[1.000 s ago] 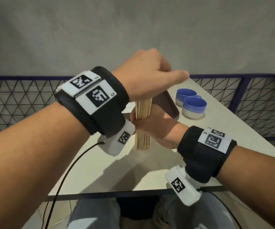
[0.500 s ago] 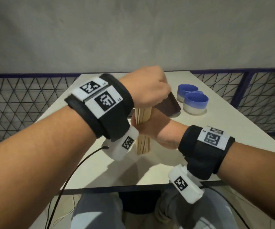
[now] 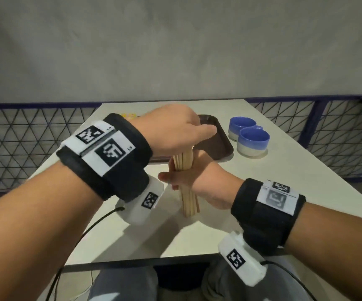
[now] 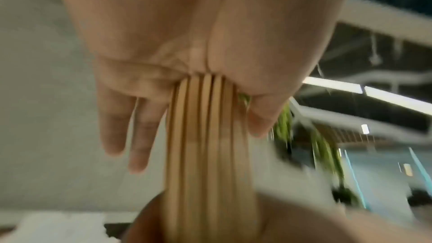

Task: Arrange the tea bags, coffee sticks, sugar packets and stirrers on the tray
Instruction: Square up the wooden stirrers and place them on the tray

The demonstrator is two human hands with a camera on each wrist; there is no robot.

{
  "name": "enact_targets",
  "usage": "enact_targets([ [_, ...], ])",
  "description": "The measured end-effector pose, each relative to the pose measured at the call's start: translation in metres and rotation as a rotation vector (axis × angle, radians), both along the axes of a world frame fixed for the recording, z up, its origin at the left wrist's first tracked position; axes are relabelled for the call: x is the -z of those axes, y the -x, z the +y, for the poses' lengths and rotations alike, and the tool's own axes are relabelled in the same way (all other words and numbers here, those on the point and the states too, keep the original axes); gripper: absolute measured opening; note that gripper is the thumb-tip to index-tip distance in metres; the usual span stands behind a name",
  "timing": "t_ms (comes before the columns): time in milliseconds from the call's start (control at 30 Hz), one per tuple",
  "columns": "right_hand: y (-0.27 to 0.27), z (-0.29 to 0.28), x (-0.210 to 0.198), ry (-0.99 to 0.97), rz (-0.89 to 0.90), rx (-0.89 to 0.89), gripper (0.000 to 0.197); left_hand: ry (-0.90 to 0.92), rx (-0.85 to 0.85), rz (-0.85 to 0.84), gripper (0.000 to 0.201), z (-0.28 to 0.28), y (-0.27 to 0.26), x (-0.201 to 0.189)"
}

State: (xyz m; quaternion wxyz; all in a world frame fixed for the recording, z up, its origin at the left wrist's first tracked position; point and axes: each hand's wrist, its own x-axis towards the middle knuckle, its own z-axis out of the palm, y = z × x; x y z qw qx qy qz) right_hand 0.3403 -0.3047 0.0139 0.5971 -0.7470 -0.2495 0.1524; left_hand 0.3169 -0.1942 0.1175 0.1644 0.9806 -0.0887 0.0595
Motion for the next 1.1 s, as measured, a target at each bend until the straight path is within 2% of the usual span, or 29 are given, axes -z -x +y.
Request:
enact_targets([
  [33, -0.001, 0.001, -0.003, -0.009, -0.013, -0.002, 0.029, -0.124, 0.002, -0.001, 0.047, -0.002, 0.001, 0.002],
  [67, -0.002, 0.002, -0.008, -0.020, -0.038, 0.000, 0.029, -0.168, 0.013, -0.018, 0.045, -0.004, 0.003, 0.001],
  [200, -0.004, 0.005, -0.018, -0.049, -0.122, 0.039, 0.024, -0.091, 0.042, -0.097, 0.036, -0.011, 0.004, -0.007],
  [400, 0.002, 0.003, -0.011, -0.006, -0.081, -0.019, 0.022, 0.023, 0.042, -0.175, 0.027, -0.016, 0.009, 0.010],
  [500, 0.000, -0.001, -0.014, -0.024, -0.086, -0.036, 0.019, 0.017, 0.079, -0.250, 0.026, -0.013, 0.012, 0.011],
  [600, 0.003, 0.002, -0.008, -0.014, -0.078, -0.007, 0.021, -0.086, 0.102, -0.251, 0.028, -0.012, 0.015, 0.013],
  [700, 0.002, 0.007, -0.005, -0.001, -0.066, 0.031, 0.022, -0.308, 0.050, -0.200, 0.042, -0.007, 0.010, 0.009],
  [833, -0.002, 0.009, -0.008, 0.000, -0.039, 0.015, 0.020, -0.432, 0.001, -0.171, 0.036, -0.004, 0.006, 0.005],
  [933, 0.000, 0.007, -0.006, -0.033, -0.016, 0.028, 0.012, -0.375, 0.034, -0.215, 0.032, -0.008, 0.008, 0.008],
  [1100, 0.005, 0.005, 0.001, -0.063, -0.031, 0.079, 0.017, -0.161, 0.145, -0.321, 0.036, -0.009, 0.006, 0.019],
])
